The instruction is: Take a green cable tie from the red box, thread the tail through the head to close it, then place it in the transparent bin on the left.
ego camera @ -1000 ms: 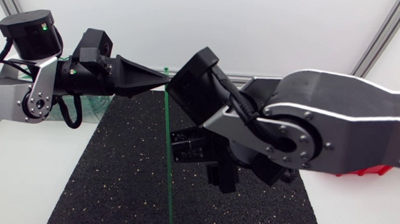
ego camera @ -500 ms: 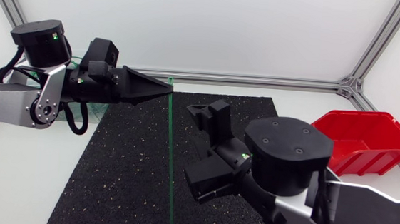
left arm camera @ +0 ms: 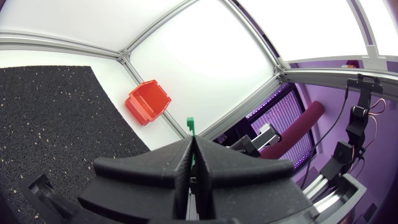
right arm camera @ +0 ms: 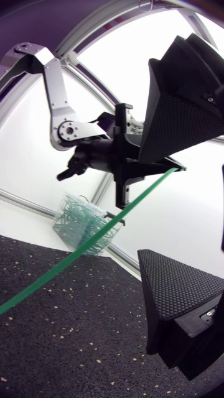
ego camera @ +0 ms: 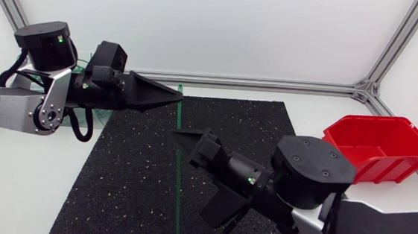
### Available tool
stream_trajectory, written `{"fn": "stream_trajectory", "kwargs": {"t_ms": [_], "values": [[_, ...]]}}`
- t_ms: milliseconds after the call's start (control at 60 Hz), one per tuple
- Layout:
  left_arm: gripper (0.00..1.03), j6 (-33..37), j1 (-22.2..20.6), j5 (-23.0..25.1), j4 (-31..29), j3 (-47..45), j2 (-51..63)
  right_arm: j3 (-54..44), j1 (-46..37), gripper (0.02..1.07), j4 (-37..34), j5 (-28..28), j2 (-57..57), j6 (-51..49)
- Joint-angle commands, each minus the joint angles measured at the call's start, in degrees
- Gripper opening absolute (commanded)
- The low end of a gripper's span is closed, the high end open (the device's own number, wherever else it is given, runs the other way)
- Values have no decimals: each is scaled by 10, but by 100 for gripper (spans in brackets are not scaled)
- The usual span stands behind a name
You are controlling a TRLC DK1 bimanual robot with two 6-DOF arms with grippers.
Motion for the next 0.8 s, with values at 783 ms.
{"fn": "stream_trajectory", "kwargs": {"t_ms": [783], "values": [[4, -5, 17, 18, -15, 28, 39, -33, -14, 102, 17, -202, 105, -55]]}}
